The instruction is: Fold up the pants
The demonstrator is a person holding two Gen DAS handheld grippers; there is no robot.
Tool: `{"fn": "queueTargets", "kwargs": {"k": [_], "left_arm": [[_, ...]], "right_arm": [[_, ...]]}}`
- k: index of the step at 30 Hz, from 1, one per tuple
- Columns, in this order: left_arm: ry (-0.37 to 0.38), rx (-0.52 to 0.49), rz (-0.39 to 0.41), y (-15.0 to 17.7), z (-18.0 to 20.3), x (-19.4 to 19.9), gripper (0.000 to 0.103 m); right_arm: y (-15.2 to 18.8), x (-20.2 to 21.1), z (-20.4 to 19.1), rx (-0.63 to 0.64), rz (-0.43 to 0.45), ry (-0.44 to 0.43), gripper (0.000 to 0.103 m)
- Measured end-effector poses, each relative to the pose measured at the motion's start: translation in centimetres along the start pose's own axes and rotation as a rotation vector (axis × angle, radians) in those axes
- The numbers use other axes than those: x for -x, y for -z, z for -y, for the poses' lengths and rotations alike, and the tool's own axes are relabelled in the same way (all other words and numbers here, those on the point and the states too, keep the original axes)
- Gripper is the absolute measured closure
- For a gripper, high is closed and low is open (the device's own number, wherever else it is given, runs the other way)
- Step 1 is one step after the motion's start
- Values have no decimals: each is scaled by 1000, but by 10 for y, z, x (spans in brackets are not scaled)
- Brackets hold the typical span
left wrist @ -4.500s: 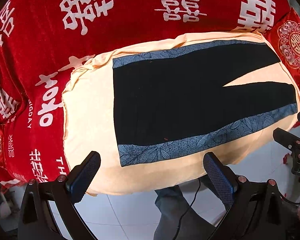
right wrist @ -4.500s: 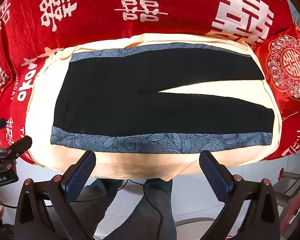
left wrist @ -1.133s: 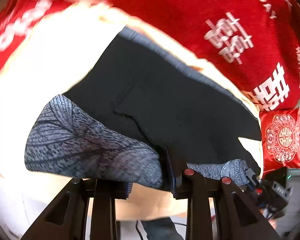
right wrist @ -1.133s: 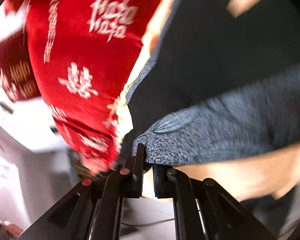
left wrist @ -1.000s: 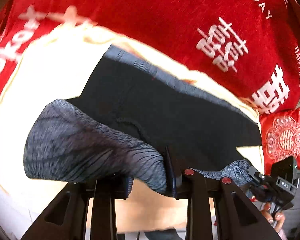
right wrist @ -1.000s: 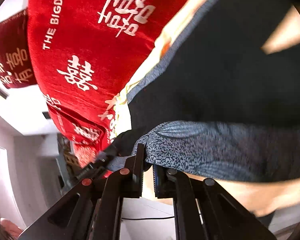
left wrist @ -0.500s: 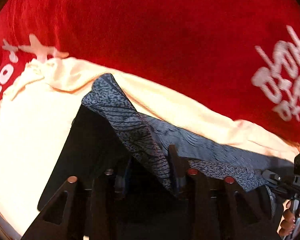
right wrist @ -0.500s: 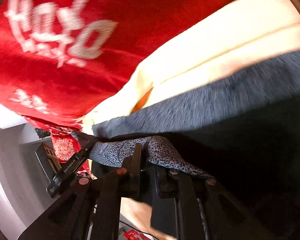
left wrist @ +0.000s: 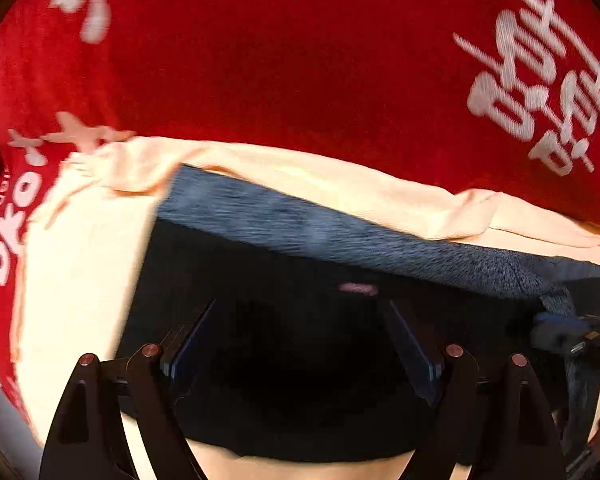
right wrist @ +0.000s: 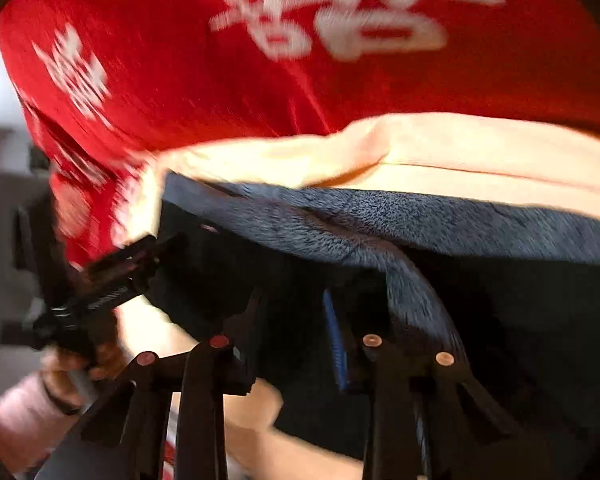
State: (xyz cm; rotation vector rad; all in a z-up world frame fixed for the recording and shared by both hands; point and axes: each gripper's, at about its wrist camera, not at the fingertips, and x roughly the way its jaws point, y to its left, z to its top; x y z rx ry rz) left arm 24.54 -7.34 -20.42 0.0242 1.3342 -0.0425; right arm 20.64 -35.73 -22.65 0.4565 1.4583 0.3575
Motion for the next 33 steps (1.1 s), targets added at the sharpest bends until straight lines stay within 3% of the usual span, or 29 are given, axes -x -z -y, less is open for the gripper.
{"fn": "queueTargets", "kwargs": {"k": [2,3,5,8,12,14,22,29,33], "left_arm": [[-19,26,1,-8,9,-14,18],[-36,50,-2,-12,8,-24,18],[-64,98,2,-20,4,-38,18],[-105,92,-4,-30,6,-41,18],[-145,91,-21,-28,9,-22,18],[-130,88,-20,-17,15,-4,18],[-89,-129,-66,35,63,36,18],[-36,-312,-45,76,123,58,18],[33,-343,-39,83,145,72,18]], "right_arm": [[-10,-14,8,0,8,50,72],[-16,-19,15,-20,16,53,77],[-22,-20,27,-82,30,-9,77],[-25,-8,30,-148,32,-99,73],[-11,29,25,-150,89,-170,44],[5,48,29,-155,113,-165,41],[111,114,84,-295,183,-2,41],[242,158,133,-578,244,61,41],[317,166,149,-672,253,138,41]]}}
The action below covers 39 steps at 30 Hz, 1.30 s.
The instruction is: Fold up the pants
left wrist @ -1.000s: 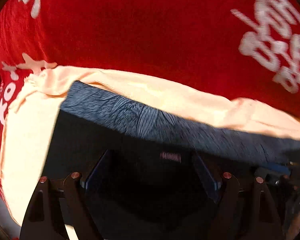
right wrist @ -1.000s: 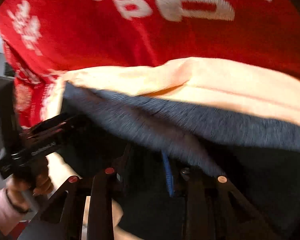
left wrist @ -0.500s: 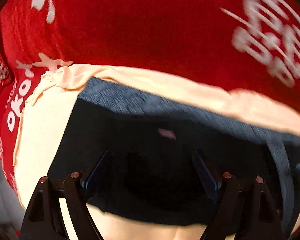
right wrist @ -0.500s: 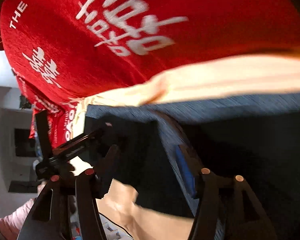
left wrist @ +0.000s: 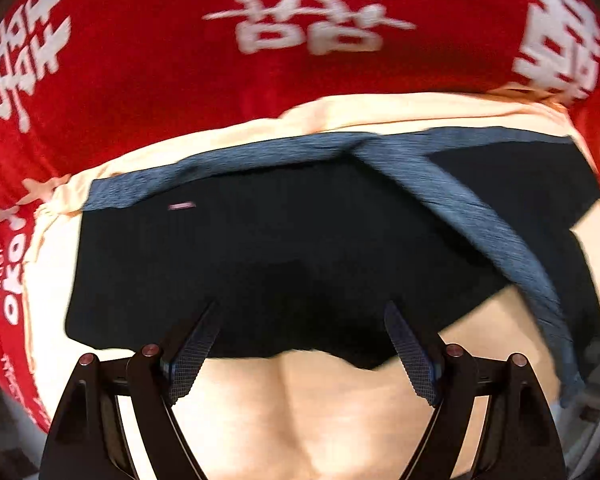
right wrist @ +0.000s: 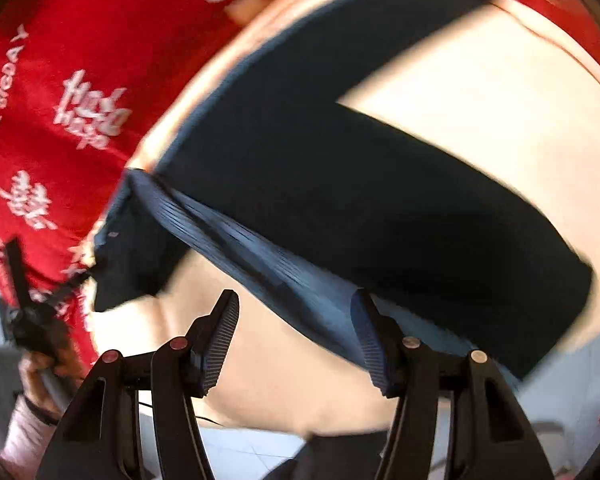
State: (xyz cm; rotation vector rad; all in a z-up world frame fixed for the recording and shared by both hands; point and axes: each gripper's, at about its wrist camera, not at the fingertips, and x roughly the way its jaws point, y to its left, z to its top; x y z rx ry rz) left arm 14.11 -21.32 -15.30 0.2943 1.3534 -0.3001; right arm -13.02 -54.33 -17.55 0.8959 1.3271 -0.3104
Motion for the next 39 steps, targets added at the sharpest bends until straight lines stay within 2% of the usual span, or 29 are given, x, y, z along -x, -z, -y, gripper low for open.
{"fn": "queueTargets", "kwargs": {"k": [3,6,7,9,12,16,17,22,24,26,28,29,30,31,32,33,34,35,36,38,39], "left_arm": [[78,-24,4,13,27,11,18],[169,-35,-29,30,49,19,18],[214,-39,-42,36,60,20,18],[249,-51,-60,44,84,20,18],[298,-76,-93,50,129,7,18],[327,-74,-142,47,174,-25,18],[304,-80,-158,48,178,-29,18],[298,-21,-202,50,203,-46,18],[301,-11,-202,51,211,-47,18],[314,-1,-205,51,216,-48,18],[331,13,-216,50,223,-50,18],[333,17,-220,50,225,-52,18],[339,22,-226,50,228,-54,19],[339,27,-232,50,230,-55,19],[340,33,-235,50,232,-56,27],[339,40,-241,50,232,-56,40],[336,48,-243,48,231,-56,46],[353,59,-248,47,230,-56,67],[364,70,-257,45,229,-56,78],[385,95,-264,39,226,-53,79],[390,93,-256,35,227,-49,83]], "right_arm": [[33,9,36,-77,31,33,41],[54,14,66,-144,58,57,41],[59,14,74,-155,67,61,41],[64,12,89,-164,62,84,41],[66,9,104,-158,60,59,41],[57,2,113,-92,19,-6,41],[55,0,114,-80,6,-32,41],[50,-4,128,-47,-48,-112,42],[47,-3,129,-40,-59,-143,48],[45,-4,130,-27,-76,-154,49],[44,-4,132,-44,-97,-168,59],[44,-5,134,-55,-113,-176,70],[43,-6,135,-63,-132,-174,88],[42,-7,135,-72,-144,-171,98],[41,-5,136,-85,-150,-177,99],[39,-1,137,-100,-149,-195,100],[36,4,135,-106,-142,-213,100],[32,11,133,-105,-134,-232,100],[26,20,129,-97,-122,-250,100],[12,36,123,-75,-99,-281,100],[1,46,119,-57,-83,-290,100]]}}
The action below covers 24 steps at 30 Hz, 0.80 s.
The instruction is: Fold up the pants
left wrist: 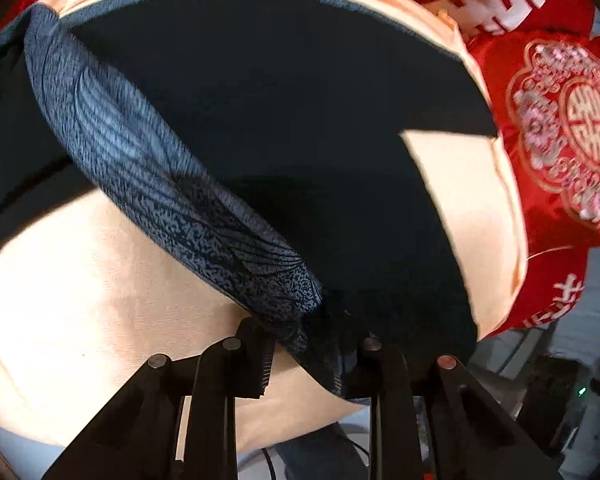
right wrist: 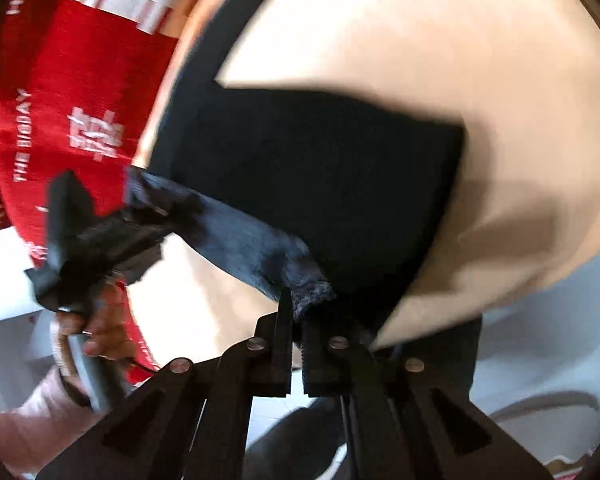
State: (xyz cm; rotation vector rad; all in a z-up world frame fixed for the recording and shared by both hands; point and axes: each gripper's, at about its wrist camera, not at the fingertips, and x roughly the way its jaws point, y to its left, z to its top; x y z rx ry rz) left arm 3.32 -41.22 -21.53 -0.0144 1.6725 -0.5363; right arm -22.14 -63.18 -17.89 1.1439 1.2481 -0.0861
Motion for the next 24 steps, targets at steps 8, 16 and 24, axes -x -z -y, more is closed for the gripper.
{"fn": "queueTargets", "kwargs": {"k": [8,16,24], "left_arm": [[15,-38,93,-50,40,42,83],[28,-66,195,-137,70,58,83],[-69,-131,170,-187,77,23,72]], "right_arm": [[-107,53,-46,119,97,-49,100],[-236,67,-86,255,203,41,100],[-321,17,-94,332,192,177,100]]}}
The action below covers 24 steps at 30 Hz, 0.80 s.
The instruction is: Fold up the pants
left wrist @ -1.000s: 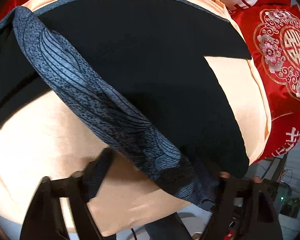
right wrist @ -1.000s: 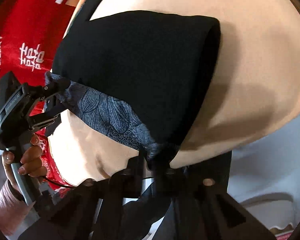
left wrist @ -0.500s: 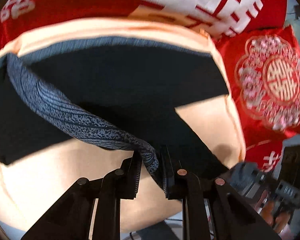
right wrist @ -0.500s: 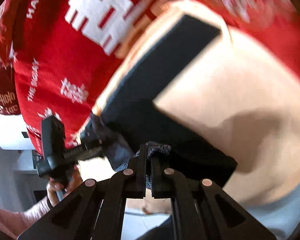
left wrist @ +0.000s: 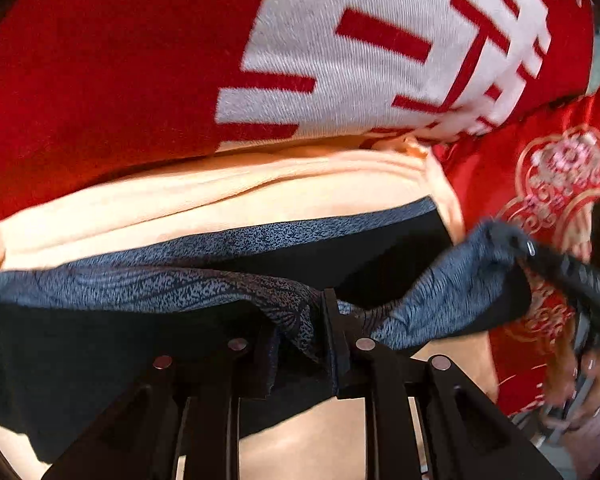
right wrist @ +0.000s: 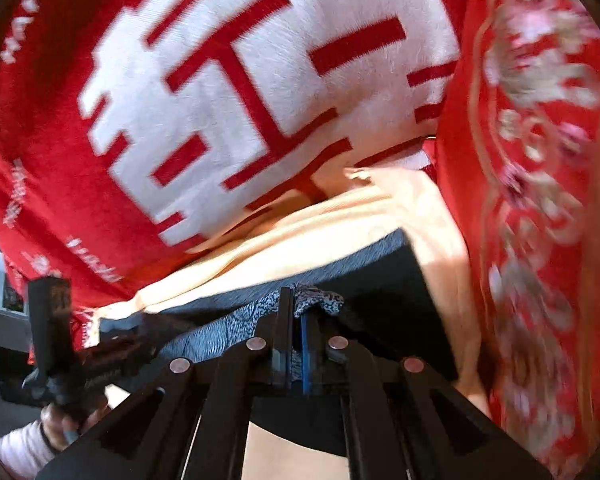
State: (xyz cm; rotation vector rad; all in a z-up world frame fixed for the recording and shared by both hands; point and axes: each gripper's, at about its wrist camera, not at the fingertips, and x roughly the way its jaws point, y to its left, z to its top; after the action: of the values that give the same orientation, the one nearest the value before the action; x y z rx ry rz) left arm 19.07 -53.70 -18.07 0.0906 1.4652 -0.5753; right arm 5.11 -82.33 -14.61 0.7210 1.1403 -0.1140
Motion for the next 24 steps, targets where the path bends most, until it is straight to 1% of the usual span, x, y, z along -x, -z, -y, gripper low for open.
{"fn": "queueTargets", "kwargs": {"k": [1,2,3,4,5,6,7,8,10,11,12,13,14,16,17,18,19,20,22,23,24], "left_arm": [[-31,-12,-1,-1,2,-2,64],[-64,-14,6,-1,2,-2,48],[-67,-12,13,0,1,0,45],[-59,-1,16,1,-3,4,45],[-49,9,10,3,-7,8,40],[-40,19,4,5,-11,10,27],[-59,26,7,7,-15,12,21],[-90,24,20,10,-16,15,20],[-177,0,19,14,-21,11,20],[-205,4,15,15,-25,8,20],[-215,11,13,17,-25,4,20],[-224,24,8,19,-29,-2,20],[-236,28,7,19,-30,-6,20],[-283,37,2,23,-33,-18,20],[-291,40,-5,24,-33,-24,20],[-300,45,-10,26,-33,-29,20],[-308,49,-16,28,-35,-34,20],[-311,54,-21,30,-36,-37,20],[-331,59,-27,35,-37,-46,20],[-341,57,-23,38,-37,-48,20],[-346,54,-17,40,-37,-49,20]], "right_arm": [[-5,-7,5,-10,-8,5,100],[-7,-12,8,-19,-14,12,100],[-9,-17,12,-25,-19,20,100],[-11,-20,14,-27,-22,26,100],[-14,-23,16,-25,-20,40,100],[-17,-24,18,-21,-9,60,97],[-20,-24,21,-25,3,70,96],[-23,-24,23,-37,6,71,96],[-25,-23,23,-59,-12,78,86],[-24,-18,18,-42,1,92,68],[-21,-9,10,-4,32,120,38],[-18,0,3,29,62,143,26],[-13,10,-4,65,96,157,20],[-2,23,-13,122,111,178,23],[4,24,-16,139,98,193,36],[6,22,-15,144,77,202,59],[8,15,-12,145,49,211,67],[8,6,-10,140,17,210,71],[4,-13,-1,122,-16,201,72],[1,-24,2,130,-35,218,72],[-2,-37,6,145,-49,257,72]]}}
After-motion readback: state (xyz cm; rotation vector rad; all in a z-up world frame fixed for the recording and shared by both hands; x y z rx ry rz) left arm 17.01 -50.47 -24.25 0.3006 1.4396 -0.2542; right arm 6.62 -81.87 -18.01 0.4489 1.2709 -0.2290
